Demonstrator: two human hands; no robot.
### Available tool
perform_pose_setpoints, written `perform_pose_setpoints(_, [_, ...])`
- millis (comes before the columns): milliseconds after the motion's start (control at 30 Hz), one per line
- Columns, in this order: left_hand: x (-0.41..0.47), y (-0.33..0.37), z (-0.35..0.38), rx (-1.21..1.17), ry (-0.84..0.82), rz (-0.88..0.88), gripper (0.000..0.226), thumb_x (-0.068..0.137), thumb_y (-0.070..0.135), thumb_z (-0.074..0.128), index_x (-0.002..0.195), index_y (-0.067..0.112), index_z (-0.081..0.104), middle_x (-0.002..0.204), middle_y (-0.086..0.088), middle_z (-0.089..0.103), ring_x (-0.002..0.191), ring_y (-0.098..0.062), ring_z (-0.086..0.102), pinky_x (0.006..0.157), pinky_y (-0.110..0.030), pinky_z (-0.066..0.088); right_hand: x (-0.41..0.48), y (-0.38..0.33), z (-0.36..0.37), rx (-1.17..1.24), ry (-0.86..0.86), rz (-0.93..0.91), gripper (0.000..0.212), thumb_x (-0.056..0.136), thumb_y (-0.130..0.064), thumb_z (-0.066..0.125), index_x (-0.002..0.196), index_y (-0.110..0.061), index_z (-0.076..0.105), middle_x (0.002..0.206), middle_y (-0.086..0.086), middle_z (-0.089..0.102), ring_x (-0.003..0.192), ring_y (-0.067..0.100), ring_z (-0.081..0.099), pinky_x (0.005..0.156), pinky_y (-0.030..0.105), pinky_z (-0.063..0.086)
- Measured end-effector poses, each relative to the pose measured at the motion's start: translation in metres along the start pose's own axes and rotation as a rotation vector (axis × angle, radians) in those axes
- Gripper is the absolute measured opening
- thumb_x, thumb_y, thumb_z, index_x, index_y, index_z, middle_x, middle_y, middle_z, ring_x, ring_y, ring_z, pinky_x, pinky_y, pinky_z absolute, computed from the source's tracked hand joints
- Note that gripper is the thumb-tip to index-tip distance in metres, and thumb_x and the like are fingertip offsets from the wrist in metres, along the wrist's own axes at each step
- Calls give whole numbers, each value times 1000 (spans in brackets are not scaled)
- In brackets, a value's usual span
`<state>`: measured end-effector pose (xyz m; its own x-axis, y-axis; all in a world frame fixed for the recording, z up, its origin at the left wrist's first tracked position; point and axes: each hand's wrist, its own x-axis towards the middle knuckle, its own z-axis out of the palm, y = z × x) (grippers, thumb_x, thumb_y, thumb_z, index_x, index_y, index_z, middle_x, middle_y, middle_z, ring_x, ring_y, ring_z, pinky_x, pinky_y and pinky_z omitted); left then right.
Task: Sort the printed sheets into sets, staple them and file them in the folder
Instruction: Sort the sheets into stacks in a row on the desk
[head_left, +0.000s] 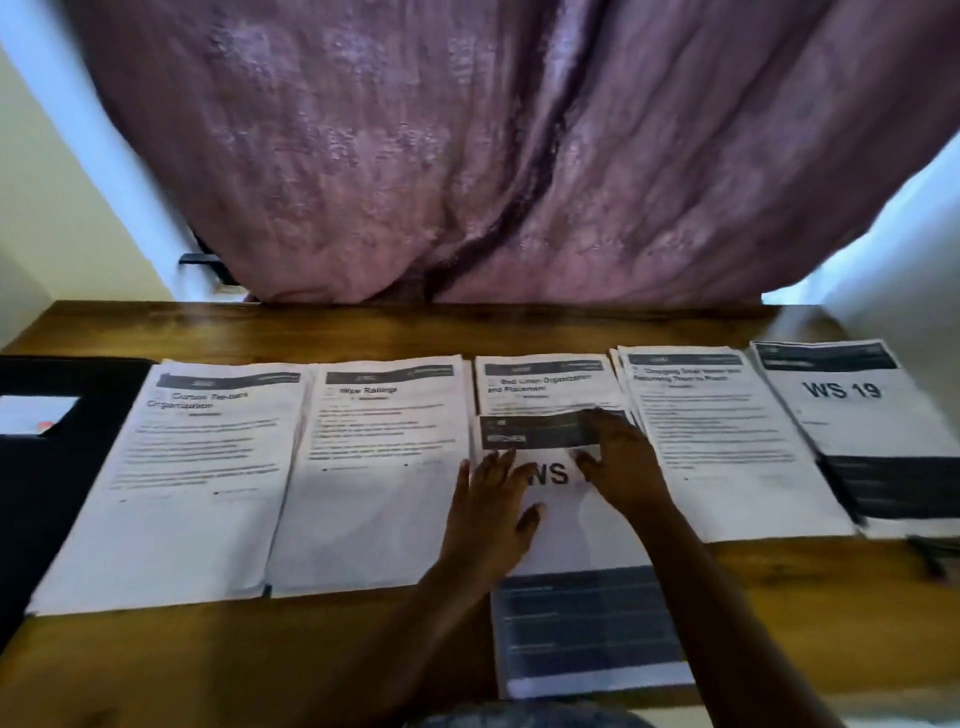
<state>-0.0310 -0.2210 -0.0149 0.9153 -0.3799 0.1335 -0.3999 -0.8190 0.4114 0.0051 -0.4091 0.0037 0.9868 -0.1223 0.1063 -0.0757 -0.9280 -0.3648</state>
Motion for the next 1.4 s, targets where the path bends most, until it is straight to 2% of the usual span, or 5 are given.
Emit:
perform_pose_setpoints(433, [-3,4,40,193,-5,-62,56,92,48,34,135,17,51,141,-11,51,131,-30,47,107,-43,29,-23,36,-10,300,-98,23,71,80,-36,72,139,-20,37,128,5,59,113,24,59,92,36,51])
perform_pose_setpoints(667, [5,12,30,-50,51,-193,80,85,62,45,151,23,23,159,-12,14,147,-30,14,115,-46,17,-36,50,-30,690,-39,179,68,87,-15,66,143,-25,29,145,2,42,129,23,45,102,36,40])
perform_pose_setpoints(867, [38,45,-7,-793,182,-297,70,88,21,67,143,35,25,134,15,46,111,3,51,69,1,44,-16,73,-75,874,82,155,60,88,-21,65,135,-38,32,137,0,50,113,14,53,93,34,48])
perform_pose_setpoints(1233, [143,138,25,-1192,-73,-339,68,83,7,71,139,25,37,131,-9,58,109,-24,61,94,-39,52,32,193,-162,903,225,338,52,86,-13,66,133,-23,45,113,-5,57,96,16,59,72,23,50])
perform_pose_setpoints(1400, [192,205,76,-1090,-94,-283,68,82,6,73,139,17,38,128,-9,61,105,-24,64,87,-34,55,56,286,-174,680,181,436,50,79,-19,74,125,-15,54,120,10,64,101,25,62,93,43,50])
